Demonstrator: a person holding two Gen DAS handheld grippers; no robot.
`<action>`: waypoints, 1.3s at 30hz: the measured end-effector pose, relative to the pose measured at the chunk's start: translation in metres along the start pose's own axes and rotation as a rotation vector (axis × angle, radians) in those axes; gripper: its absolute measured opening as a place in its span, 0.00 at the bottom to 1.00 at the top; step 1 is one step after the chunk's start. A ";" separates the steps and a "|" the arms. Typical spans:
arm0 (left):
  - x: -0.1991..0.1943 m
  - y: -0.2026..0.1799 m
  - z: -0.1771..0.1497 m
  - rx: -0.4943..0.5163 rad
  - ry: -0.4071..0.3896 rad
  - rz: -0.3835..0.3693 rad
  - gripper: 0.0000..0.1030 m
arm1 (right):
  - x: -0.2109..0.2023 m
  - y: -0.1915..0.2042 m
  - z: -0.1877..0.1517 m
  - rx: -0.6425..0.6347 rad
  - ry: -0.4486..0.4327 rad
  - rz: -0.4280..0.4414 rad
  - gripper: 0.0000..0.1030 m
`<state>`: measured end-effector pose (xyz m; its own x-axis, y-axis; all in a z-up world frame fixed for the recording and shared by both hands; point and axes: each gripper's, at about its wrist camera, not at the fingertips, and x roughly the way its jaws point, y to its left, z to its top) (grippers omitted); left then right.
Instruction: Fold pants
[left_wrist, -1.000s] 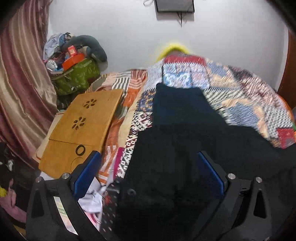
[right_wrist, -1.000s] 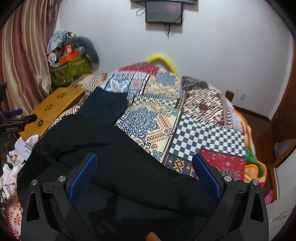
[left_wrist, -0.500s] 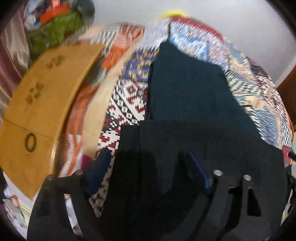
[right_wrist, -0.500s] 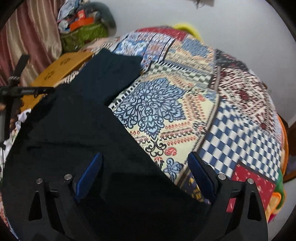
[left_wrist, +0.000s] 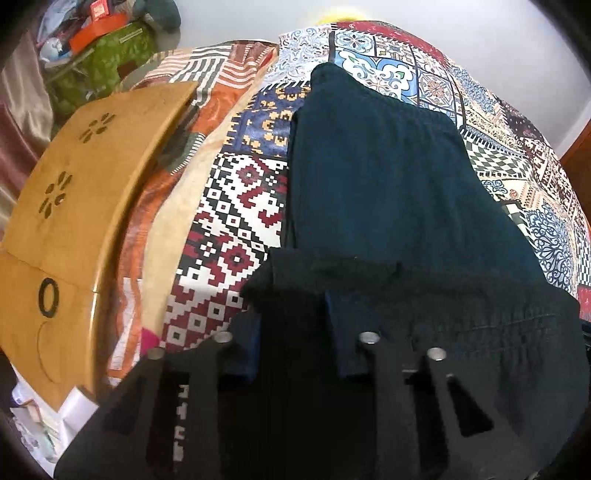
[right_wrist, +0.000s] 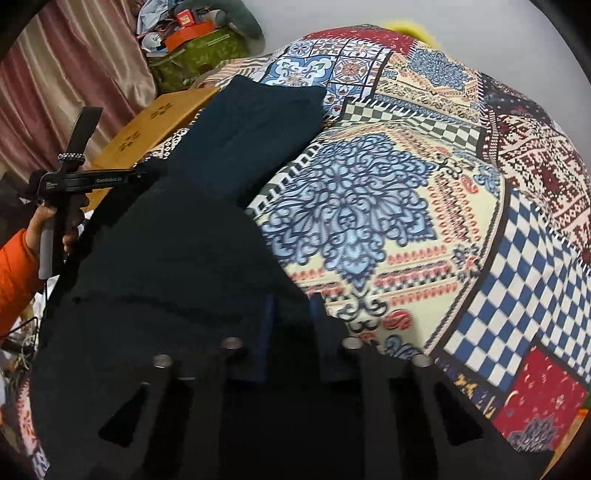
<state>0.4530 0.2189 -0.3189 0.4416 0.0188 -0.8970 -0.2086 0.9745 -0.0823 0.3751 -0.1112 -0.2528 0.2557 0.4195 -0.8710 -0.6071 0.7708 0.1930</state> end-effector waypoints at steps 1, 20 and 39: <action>-0.002 0.000 0.000 -0.001 0.002 0.000 0.20 | 0.000 0.003 -0.001 -0.003 -0.003 -0.007 0.08; -0.148 -0.008 -0.035 0.071 -0.179 -0.031 0.15 | -0.090 0.036 -0.013 -0.024 -0.213 -0.070 0.03; -0.241 0.048 -0.178 -0.069 -0.249 -0.047 0.15 | -0.140 0.129 -0.118 -0.070 -0.253 -0.013 0.03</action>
<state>0.1811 0.2215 -0.1841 0.6516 0.0371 -0.7576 -0.2382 0.9583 -0.1580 0.1724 -0.1273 -0.1596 0.4382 0.5230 -0.7311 -0.6510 0.7455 0.1431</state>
